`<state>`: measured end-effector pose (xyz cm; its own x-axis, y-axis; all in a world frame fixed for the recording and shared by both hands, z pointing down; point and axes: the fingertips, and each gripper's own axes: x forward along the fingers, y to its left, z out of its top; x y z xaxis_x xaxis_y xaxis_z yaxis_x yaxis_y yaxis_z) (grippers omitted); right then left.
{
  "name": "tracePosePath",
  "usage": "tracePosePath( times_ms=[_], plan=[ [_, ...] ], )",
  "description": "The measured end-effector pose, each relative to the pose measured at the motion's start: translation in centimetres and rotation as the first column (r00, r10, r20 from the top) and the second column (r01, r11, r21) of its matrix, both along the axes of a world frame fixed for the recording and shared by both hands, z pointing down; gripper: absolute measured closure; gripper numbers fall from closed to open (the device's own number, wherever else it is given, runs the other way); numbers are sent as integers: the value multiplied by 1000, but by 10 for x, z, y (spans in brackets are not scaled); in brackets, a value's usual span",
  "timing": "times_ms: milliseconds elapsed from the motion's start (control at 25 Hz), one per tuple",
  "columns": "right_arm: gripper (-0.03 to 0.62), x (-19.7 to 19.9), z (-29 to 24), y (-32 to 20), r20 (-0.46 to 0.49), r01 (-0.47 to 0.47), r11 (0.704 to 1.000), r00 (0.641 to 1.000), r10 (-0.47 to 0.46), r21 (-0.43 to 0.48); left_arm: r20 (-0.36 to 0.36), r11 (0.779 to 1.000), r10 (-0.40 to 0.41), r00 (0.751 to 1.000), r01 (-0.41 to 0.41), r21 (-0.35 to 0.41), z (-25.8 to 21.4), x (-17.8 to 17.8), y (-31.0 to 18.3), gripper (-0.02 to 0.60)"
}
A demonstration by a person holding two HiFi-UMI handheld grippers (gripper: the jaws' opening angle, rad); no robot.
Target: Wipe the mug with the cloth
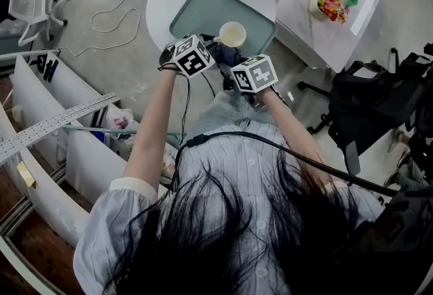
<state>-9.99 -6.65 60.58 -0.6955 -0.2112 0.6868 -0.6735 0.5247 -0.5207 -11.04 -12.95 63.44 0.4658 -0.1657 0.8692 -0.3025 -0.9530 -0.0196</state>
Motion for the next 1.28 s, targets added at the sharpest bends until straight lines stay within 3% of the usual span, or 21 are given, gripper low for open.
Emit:
tracePosePath(
  times_ms=[160,400,840,1280],
  plan=[
    [500,-2,2,-1,14,-15,999,1000,15,-40,-5,1000,-6,1000,6,-1,-2,2,5,523],
    [500,9,7,-2,55,-105,985,992,113,-135,-36,999,-37,999,37,6,-1,4,8,523],
    [500,37,5,-6,22,-114,990,993,116,-89,38,987,157,987,-158,11,0,1,5,523],
    [500,75,7,-10,-19,-169,984,985,169,-56,80,978,206,975,-208,15,2,0,2,522]
  ],
)
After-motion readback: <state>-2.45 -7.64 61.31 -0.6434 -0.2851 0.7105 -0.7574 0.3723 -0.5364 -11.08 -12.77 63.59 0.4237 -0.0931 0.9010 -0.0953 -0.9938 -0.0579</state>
